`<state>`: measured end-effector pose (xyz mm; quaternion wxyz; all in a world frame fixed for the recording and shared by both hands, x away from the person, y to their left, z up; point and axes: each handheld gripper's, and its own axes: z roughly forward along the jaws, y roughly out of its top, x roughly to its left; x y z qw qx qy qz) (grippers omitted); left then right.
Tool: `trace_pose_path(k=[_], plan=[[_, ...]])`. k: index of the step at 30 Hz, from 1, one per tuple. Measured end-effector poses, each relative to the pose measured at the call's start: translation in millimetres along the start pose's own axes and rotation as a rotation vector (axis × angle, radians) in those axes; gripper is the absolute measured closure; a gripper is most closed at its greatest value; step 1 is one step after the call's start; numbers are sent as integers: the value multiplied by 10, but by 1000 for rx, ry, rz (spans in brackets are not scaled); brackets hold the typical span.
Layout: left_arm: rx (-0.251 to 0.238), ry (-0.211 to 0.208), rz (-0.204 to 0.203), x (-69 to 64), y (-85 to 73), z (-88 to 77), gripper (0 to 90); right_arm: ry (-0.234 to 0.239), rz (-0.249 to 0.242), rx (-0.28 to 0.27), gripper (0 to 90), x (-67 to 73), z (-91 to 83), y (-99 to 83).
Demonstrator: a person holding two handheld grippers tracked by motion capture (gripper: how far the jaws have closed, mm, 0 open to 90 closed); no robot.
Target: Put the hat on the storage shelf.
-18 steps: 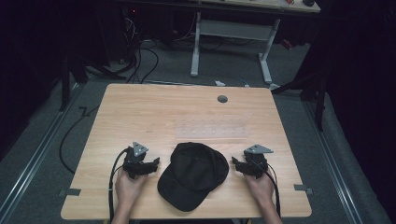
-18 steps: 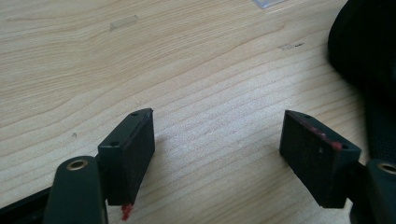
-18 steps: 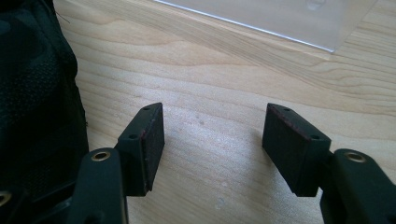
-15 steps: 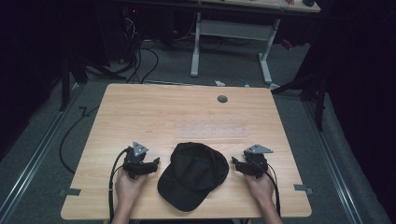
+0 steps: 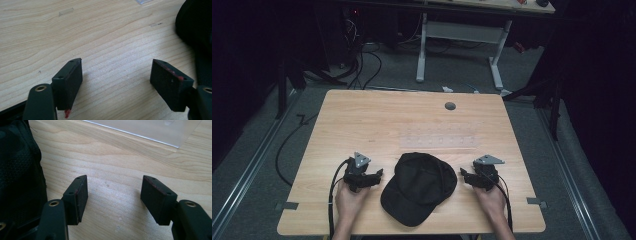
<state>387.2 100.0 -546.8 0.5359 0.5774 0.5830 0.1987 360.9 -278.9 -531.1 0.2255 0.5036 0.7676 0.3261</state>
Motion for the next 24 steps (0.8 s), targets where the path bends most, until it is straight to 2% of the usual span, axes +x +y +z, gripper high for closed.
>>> trace_pose_path(k=[14,22,24], plan=[[2,-2,0,1,1,-1,261,-2,3,5,396,0,-3,4],[1,-1,1,0,-1,-1,261,34,57,9,406,-68,-30,12],[2,-1,1,-1,-1,-1,261,36,56,7,405,-69,-35,11]])
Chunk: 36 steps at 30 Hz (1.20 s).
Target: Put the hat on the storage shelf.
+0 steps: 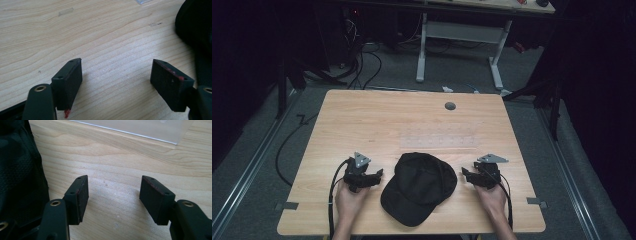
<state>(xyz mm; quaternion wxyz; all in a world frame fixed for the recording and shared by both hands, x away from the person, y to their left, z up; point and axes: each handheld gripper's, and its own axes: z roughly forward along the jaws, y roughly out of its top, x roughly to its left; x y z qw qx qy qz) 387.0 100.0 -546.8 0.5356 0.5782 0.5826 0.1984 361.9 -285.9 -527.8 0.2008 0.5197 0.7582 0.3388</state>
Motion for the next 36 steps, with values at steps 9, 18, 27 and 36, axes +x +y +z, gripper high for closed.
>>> trace_pose_path(k=[9,18,27,36], plan=[[0,0,0,0,0,0,261,62,54,-51,441,-5,-118,12],[-1,0,-1,0,0,1,261,130,79,-84,434,-23,-264,66],[-1,0,-1,0,0,1,261,161,64,-111,370,17,-425,119],[0,0,-1,0,0,0,261,199,16,-130,346,141,-547,213]])
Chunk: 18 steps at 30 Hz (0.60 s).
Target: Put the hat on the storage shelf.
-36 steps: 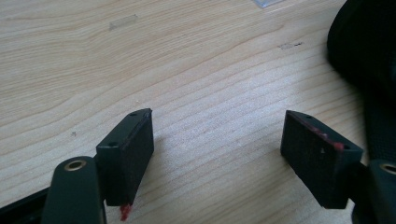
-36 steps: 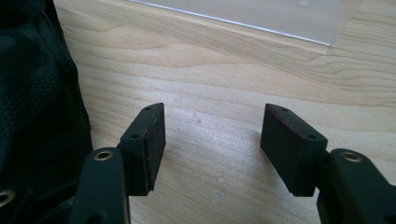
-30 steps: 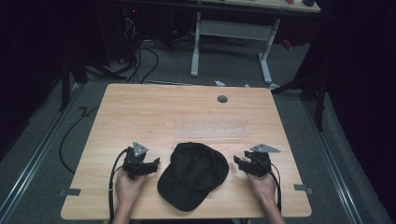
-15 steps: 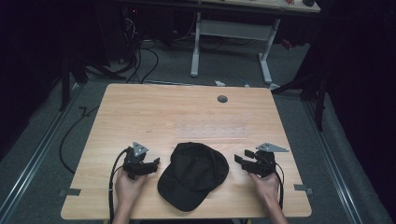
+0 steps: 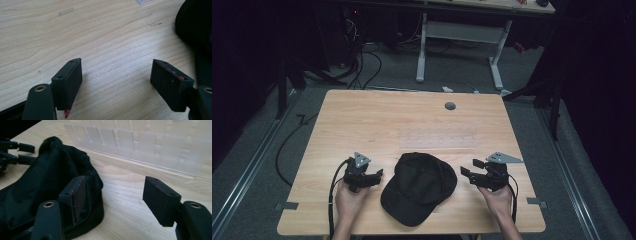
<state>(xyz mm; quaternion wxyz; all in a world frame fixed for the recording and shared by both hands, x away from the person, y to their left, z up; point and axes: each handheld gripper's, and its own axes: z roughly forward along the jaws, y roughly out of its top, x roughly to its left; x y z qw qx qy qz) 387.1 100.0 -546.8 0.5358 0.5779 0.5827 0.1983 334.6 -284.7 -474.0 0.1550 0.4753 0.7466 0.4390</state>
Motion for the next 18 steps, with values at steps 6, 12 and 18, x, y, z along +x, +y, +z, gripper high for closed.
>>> trace_pose_path(k=[6,12,18], plan=[[0,0,-1,0,0,0,261,29,-33,-11,328,118,-33,65],[0,-1,-1,1,1,0,261,57,-64,-12,311,234,-24,101],[0,-1,-1,0,1,0,261,83,-83,-6,282,339,10,136]])
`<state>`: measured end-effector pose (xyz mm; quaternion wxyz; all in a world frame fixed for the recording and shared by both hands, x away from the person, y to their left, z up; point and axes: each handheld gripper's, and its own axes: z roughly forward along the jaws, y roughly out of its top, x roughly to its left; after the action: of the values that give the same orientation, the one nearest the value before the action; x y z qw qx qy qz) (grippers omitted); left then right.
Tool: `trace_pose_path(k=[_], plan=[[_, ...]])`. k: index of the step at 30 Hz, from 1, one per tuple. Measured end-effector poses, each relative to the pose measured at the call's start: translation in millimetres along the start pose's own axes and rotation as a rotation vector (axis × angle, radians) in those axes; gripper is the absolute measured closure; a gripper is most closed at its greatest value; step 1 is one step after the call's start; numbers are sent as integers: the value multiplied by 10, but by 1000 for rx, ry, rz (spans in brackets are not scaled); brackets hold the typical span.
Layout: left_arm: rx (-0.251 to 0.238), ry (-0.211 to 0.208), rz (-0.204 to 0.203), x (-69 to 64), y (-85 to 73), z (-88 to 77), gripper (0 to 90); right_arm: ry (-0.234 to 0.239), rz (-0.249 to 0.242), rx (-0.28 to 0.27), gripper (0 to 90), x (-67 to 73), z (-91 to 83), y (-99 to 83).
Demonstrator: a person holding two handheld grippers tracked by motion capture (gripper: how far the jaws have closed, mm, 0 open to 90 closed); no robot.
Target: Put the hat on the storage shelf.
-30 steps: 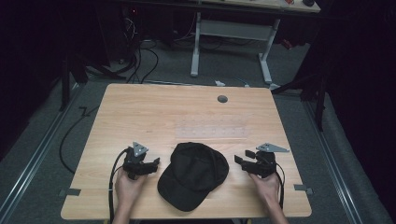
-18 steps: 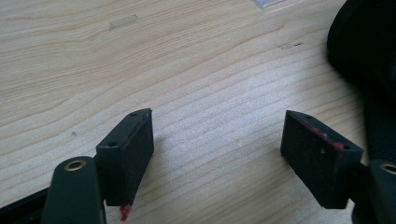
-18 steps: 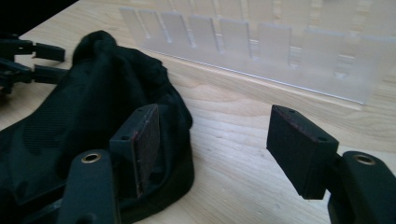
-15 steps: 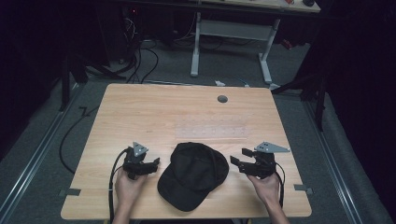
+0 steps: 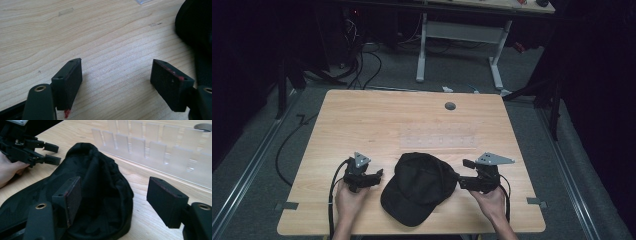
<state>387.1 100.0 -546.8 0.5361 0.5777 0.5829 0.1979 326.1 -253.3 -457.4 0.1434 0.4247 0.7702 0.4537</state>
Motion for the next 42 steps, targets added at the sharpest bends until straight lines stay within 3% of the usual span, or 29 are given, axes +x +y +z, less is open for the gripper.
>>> trace_pose_path(k=[14,28,42], plan=[[0,0,1,0,0,0,260,33,-34,26,262,154,99,50],[0,0,1,-1,-1,-1,260,25,-56,65,242,256,255,77],[0,0,0,-1,-1,0,259,4,-20,113,266,244,512,77]])
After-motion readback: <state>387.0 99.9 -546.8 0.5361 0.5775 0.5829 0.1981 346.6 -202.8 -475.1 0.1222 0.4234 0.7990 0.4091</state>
